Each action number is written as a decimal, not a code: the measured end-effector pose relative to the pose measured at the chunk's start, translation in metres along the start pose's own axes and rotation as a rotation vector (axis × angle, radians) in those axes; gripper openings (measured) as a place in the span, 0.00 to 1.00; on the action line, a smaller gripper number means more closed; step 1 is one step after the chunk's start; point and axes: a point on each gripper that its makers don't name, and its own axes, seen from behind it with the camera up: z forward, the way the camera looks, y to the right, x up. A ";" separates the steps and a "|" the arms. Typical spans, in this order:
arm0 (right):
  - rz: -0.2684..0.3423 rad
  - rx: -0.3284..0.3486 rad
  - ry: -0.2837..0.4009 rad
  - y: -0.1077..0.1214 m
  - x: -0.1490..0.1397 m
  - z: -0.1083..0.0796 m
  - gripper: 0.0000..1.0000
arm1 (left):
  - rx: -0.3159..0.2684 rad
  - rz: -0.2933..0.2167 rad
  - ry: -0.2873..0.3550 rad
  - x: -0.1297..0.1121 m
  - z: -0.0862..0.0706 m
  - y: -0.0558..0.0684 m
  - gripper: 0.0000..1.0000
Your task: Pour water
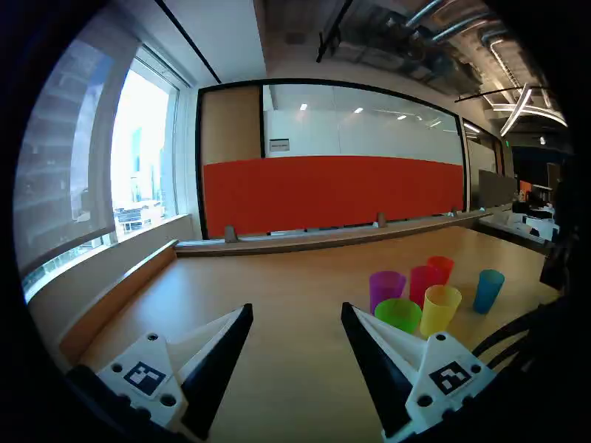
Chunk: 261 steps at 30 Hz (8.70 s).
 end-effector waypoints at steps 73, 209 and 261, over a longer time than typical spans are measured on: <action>0.088 -0.120 -0.067 -0.005 -0.014 0.056 1.00 | 0.144 -0.042 0.184 0.013 0.062 0.003 0.88; 0.136 -0.088 0.055 -0.010 -0.029 0.065 1.00 | 0.165 -0.058 0.145 -0.023 0.073 0.026 0.91; 0.126 -0.058 0.015 -0.022 -0.066 0.074 1.00 | 0.164 -0.058 0.145 -0.023 0.072 0.025 0.91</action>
